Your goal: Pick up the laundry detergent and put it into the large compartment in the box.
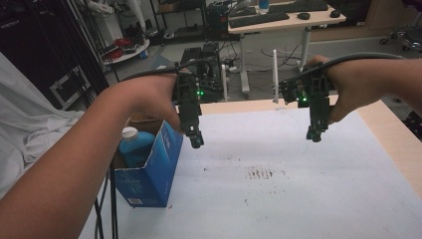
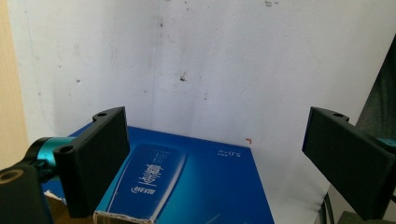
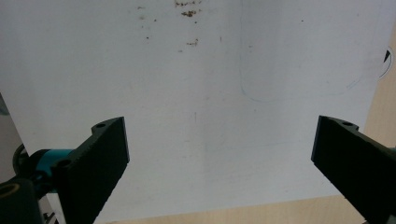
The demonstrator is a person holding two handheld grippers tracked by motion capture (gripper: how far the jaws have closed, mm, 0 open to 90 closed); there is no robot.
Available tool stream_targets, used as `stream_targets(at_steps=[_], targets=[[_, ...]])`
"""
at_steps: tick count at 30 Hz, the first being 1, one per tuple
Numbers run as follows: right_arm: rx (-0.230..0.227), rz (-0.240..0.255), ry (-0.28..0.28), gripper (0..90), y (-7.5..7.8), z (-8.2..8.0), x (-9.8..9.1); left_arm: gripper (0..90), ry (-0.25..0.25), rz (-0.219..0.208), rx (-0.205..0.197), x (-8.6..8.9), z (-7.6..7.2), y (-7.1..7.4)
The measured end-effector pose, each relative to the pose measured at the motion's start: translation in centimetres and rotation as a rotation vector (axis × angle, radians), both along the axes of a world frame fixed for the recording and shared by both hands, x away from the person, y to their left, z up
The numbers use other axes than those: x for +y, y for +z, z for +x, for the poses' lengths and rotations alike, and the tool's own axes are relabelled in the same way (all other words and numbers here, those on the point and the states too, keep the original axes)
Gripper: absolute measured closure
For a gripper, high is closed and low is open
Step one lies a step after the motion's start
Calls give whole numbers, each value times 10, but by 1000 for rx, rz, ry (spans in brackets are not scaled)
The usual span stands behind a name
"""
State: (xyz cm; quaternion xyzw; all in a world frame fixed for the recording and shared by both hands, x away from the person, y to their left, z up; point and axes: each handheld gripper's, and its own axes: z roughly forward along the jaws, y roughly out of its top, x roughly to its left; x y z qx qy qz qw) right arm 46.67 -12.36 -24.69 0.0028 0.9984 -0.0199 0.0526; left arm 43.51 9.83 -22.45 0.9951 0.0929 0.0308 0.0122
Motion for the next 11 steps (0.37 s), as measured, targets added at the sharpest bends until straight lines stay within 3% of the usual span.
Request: stream_targets(at_steps=[11], targets=[[0, -1, 3, 31, 1, -2, -1, 74, -1, -8, 0, -1, -4, 3]])
